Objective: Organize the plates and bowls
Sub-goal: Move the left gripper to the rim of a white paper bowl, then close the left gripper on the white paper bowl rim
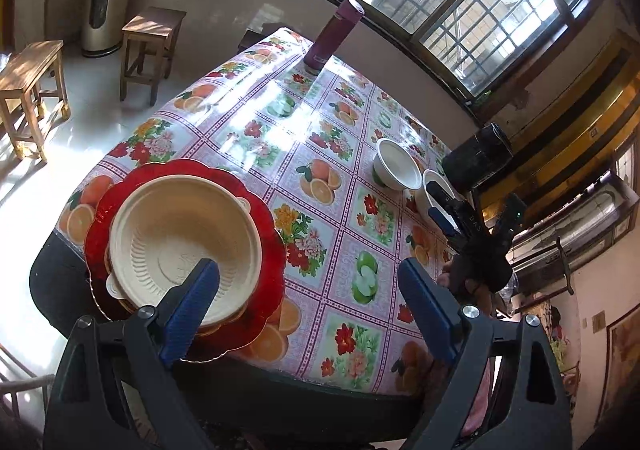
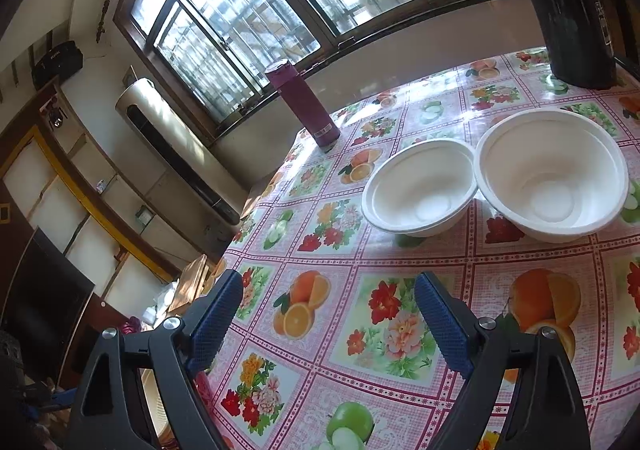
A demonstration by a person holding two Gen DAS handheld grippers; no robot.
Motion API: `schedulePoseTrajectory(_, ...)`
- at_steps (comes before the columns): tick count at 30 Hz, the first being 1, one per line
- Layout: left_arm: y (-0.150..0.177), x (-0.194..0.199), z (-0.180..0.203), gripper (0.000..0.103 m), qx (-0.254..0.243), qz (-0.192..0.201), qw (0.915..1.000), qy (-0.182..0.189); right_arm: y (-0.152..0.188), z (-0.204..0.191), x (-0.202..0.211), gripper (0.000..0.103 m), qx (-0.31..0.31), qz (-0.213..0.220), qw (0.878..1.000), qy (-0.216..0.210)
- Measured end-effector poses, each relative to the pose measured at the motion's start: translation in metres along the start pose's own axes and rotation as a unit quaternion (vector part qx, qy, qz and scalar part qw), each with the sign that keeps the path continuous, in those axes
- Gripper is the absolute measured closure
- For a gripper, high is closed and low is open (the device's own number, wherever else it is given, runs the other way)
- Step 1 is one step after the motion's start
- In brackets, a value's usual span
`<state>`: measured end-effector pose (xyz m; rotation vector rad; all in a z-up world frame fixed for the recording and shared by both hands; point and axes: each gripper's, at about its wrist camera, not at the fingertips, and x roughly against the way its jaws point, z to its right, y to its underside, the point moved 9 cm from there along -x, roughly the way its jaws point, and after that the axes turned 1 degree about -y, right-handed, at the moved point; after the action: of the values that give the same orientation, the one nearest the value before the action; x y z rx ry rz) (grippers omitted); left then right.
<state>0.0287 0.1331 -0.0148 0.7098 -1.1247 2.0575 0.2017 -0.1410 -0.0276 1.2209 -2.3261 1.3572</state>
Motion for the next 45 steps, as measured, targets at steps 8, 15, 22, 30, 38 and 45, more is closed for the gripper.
schedulePoseTrajectory(8,0.0,-0.078,0.078,0.011,-0.051,-0.057,0.9965,0.032,-0.007,0.016,0.003,0.013,-0.016,0.002,1.0,0.003)
schedulePoseTrajectory(15,-0.009,-0.15,0.12,0.011,-0.053,-0.094,0.9938,0.023,-0.043,0.068,0.038,0.013,-0.069,0.042,0.997,0.014)
schedulePoseTrajectory(22,-0.019,-0.201,0.153,0.011,-0.038,-0.118,0.9917,0.035,-0.073,0.136,0.083,0.013,-0.134,0.091,0.986,0.032)
schedulePoseTrajectory(30,-0.003,-0.249,0.201,0.012,-0.057,-0.17,0.9823,0.054,-0.077,0.182,0.091,0.013,-0.175,0.09,0.979,0.062)
schedulePoseTrajectory(38,-0.009,-0.285,0.224,0.012,-0.033,-0.195,0.9782,0.063,-0.069,0.195,0.077,0.013,-0.193,0.073,0.976,0.074)
schedulePoseTrajectory(45,-0.019,-0.306,0.235,0.012,-0.019,-0.2,0.9773,0.068,-0.064,0.208,0.063,0.015,-0.218,0.061,0.971,0.073)
